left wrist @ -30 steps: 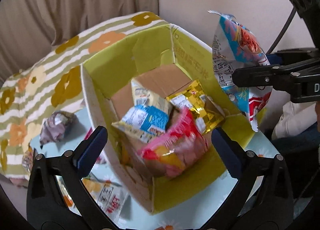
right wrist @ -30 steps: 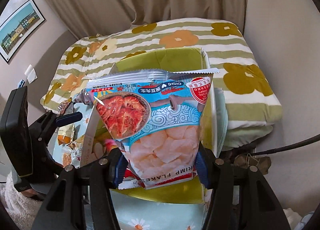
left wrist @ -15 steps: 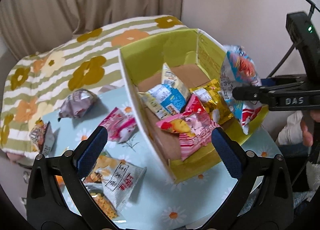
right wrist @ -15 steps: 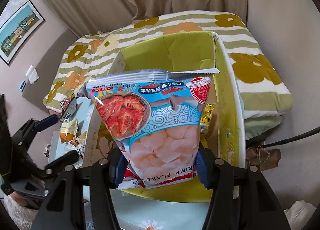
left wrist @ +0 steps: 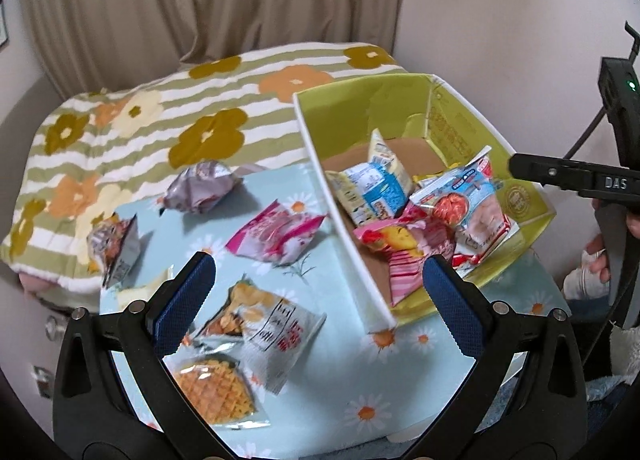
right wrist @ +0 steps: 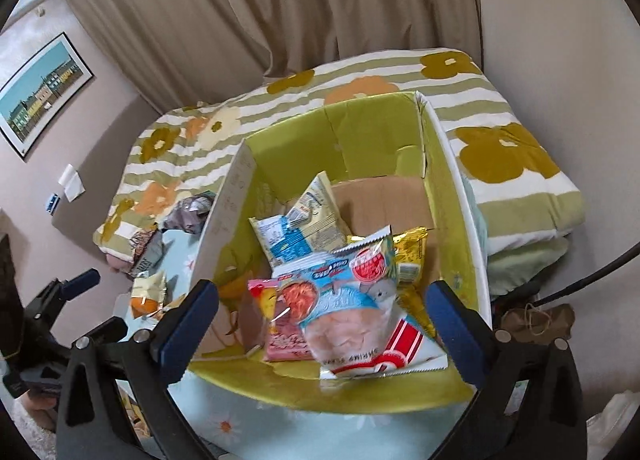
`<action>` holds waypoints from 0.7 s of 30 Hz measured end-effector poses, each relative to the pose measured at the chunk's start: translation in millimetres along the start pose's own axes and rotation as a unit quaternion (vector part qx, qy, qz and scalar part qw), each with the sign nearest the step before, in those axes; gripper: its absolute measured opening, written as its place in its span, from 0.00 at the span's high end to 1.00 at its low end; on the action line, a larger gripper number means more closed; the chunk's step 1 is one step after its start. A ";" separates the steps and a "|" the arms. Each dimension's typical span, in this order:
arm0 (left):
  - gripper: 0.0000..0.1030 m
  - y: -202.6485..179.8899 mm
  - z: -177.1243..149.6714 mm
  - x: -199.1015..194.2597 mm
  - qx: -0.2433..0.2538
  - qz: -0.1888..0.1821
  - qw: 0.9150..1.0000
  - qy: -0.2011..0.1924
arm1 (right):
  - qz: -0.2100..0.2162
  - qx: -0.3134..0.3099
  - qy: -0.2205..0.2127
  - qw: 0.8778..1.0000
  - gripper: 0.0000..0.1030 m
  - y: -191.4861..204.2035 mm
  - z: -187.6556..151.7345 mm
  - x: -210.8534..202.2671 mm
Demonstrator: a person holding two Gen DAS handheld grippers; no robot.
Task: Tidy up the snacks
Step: 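Move both tools back toward the remaining snacks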
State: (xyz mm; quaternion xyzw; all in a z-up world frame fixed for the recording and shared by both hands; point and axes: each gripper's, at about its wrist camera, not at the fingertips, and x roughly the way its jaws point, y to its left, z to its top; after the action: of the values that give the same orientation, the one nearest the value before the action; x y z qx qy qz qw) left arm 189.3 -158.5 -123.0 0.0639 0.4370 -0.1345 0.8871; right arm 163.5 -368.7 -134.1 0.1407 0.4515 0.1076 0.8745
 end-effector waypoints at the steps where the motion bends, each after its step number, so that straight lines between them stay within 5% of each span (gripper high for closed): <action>1: 0.01 3.3 -2.9 -0.9 -0.005 0.002 1.000 0.002 | -0.005 -0.007 -0.003 1.000 0.00 1.9 -1.1 -3.3; 9: 0.01 25.2 -25.5 -14.8 -0.033 0.021 0.999 0.013 | -0.005 -0.048 -0.031 0.998 0.00 30.7 1.9 -31.3; 21: 0.00 95.6 -76.5 -56.9 -0.117 0.090 0.989 0.008 | 0.069 -0.109 -0.024 0.991 0.00 111.5 -0.4 -16.2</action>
State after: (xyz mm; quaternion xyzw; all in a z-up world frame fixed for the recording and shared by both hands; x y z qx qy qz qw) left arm 126.3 -39.0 -125.0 -0.0003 0.4497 -0.0017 0.8932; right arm 147.1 -269.3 -83.7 0.0776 0.4052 0.2125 0.8858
